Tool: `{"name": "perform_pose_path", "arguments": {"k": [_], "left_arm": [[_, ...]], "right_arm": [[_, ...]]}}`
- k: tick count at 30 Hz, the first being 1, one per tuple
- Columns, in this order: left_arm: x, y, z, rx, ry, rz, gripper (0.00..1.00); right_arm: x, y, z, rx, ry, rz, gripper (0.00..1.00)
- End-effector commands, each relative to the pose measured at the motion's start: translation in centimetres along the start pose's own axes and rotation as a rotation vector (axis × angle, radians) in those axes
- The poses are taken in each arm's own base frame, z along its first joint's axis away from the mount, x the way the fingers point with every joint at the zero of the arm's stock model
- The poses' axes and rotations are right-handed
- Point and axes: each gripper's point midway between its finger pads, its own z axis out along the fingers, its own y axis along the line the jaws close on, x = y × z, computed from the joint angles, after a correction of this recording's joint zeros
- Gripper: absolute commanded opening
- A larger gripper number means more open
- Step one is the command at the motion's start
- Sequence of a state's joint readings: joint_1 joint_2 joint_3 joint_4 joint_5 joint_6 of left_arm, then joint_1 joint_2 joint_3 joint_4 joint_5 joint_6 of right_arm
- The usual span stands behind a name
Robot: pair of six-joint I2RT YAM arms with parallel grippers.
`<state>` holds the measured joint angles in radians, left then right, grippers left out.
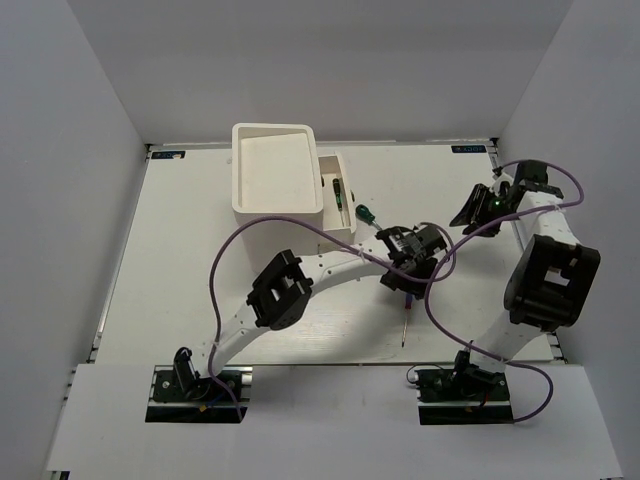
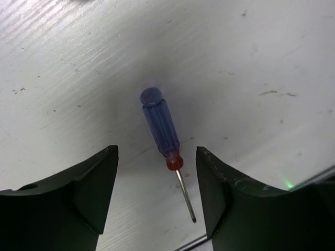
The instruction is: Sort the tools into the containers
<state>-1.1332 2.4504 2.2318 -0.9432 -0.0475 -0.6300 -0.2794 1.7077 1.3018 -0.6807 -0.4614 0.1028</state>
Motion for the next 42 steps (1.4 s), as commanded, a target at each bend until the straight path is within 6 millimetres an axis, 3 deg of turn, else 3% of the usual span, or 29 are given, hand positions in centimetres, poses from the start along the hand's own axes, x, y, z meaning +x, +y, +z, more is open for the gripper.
{"name": "perform_pose_path", "arguments": {"k": [1, 3, 7, 11, 15, 16, 18, 19, 21, 23, 25, 28, 29, 30, 32, 34, 42], "left_arm": [[1.5, 1.0, 0.7, -0.09, 0.002, 0.027, 0.71], [2.2, 2.1, 1.5, -0.136, 0.015, 0.032, 0.7], [3.0, 2.4, 2.3, -0.189, 0.01, 0.058, 0.65], [3.9, 3.4, 2.7, -0.252, 0.027, 0.069, 0.5], [6.1, 6.6, 2.7, -0.353, 0.06, 0.092, 0.38], [7.8, 8.1, 3.0, -0.395, 0.1, 0.104, 0.38], [8.6, 9.1, 2.8, -0.419, 0.109, 0.111, 0.34], [10.1, 10.3, 3.1, -0.448, 0.148, 0.121, 0.3], [10.5, 11.8, 2.8, -0.47, 0.169, 0.106, 0.18], [10.0, 11.5, 2.5, -0.458, 0.152, 0.102, 0.11], [7.6, 9.8, 1.2, -0.409, 0.09, 0.103, 0.0], [2.3, 6.8, -1.6, -0.326, -0.041, 0.097, 0.0], [-0.8, 6.2, -3.2, -0.293, -0.106, 0.058, 0.0], [-2.1, 6.1, -4.5, -0.283, -0.128, 0.043, 0.0], [-5.4, 5.4, -7.0, -0.247, -0.218, 0.016, 0.0], [-7.6, 6.0, -9.3, -0.228, -0.273, -0.023, 0.0], [-15.0, 9.6, -16.9, -0.223, -0.52, -0.153, 0.0]], "right_arm": [[-0.4, 1.2, -1.2, -0.058, -0.054, 0.011, 0.54], [-0.2, 1.1, -1.2, -0.065, -0.053, 0.026, 0.54], [0.0, 1.2, -1.4, -0.092, -0.06, 0.036, 0.54], [0.1, 1.0, -1.6, -0.097, -0.068, 0.04, 0.54], [-0.2, 0.9, -1.8, -0.106, -0.08, 0.053, 0.54], [-0.2, 1.0, -1.8, -0.108, -0.078, 0.059, 0.54], [-0.3, 1.0, -1.8, -0.123, -0.078, 0.073, 0.54], [-0.1, 1.0, -1.6, -0.125, -0.069, 0.08, 0.54], [0.0, 1.0, -1.7, -0.128, -0.069, 0.083, 0.54], [0.0, 0.9, -1.7, -0.126, -0.07, 0.083, 0.54], [-0.1, 0.9, -1.7, -0.126, -0.073, 0.071, 0.54], [-0.2, 0.8, -1.9, -0.124, -0.073, 0.058, 0.5], [-0.1, 0.8, -2.0, -0.127, -0.07, 0.049, 0.44], [0.1, 0.9, -1.8, -0.136, -0.063, 0.043, 0.27], [0.3, 0.9, -1.5, -0.147, -0.05, 0.047, 0.12], [0.7, 1.0, -1.5, -0.155, -0.044, 0.04, 0.08], [1.3, 0.8, -1.3, -0.156, -0.034, 0.022, 0.1]]}}
